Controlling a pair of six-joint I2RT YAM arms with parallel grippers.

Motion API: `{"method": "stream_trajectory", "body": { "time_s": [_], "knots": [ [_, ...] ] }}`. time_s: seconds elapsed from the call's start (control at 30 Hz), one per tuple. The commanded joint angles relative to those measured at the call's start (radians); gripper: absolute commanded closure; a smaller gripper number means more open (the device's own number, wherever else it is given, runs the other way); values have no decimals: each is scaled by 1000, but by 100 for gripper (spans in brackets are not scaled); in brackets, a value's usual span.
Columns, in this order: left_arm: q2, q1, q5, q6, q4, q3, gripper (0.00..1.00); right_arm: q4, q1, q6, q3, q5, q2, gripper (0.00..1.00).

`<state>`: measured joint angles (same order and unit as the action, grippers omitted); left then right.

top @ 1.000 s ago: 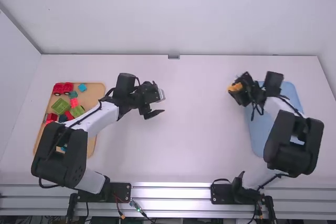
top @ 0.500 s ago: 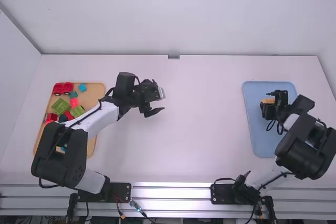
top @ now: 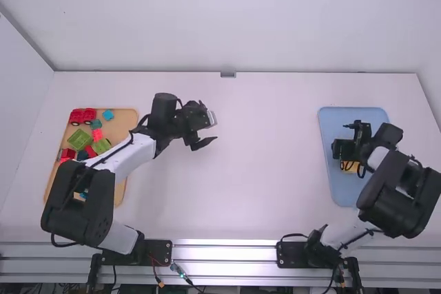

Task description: Assemble lego blocks to make yellow taxi

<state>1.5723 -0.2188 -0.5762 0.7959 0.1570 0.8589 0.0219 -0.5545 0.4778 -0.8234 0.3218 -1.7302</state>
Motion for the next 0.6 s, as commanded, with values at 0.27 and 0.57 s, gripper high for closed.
{"method": "stream_trajectory", "body": {
  "time_s": [0.27, 0.57],
  "knots": [
    [-174, -6, 332, -514, -2, 0, 1, 90, 236, -88, -47, -63, 332, 1],
    [-484, -4, 544, -669, -288, 0, 1, 152, 512, -77, -47, -194, 504, 1]
  ]
}}
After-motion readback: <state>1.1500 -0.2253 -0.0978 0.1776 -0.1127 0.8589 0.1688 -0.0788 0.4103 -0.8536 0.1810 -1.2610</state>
